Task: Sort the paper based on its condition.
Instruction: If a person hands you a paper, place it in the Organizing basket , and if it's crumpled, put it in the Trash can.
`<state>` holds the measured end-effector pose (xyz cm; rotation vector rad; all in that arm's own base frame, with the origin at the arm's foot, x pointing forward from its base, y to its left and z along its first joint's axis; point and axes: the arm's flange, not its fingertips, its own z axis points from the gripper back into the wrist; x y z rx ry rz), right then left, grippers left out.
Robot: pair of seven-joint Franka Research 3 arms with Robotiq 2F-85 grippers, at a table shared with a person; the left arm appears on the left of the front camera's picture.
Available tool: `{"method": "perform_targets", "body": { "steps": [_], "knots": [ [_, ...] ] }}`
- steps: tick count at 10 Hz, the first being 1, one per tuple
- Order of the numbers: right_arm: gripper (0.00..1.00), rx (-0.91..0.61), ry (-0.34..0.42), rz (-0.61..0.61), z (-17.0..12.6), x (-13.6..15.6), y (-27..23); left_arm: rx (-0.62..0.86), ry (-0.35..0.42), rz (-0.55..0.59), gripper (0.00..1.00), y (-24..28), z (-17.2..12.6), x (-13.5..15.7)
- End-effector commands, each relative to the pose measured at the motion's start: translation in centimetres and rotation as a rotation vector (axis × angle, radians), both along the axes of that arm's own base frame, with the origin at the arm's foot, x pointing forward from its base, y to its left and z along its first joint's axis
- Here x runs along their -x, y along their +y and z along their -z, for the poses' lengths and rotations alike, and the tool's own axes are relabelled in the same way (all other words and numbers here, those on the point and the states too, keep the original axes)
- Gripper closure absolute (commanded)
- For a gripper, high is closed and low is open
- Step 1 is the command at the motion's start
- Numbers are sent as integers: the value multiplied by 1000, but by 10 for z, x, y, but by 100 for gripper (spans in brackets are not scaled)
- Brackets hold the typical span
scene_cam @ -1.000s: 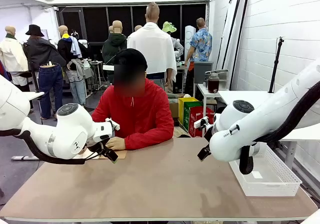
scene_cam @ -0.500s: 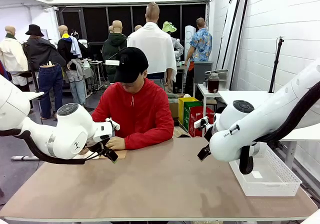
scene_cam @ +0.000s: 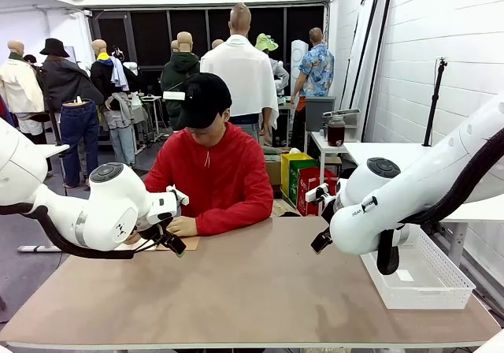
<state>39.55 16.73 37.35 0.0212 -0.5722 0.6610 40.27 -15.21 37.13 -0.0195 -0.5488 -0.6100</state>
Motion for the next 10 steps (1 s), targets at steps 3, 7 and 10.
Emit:
{"method": "perform_targets", "body": {
  "steps": [3, 7, 10],
  "knots": [
    [0, 0, 0, 0, 0, 0, 0, 0, 0, 0, 0, 0, 0, 0],
    [0, -60, -43, -12, -47, 7, -9, 4, -42, -8, 0, -7, -60, 8],
    [0, -115, -77, -68, -82, 20, -13, 6, -70, -7, 0, -11, -109, 21]
  ]
}}
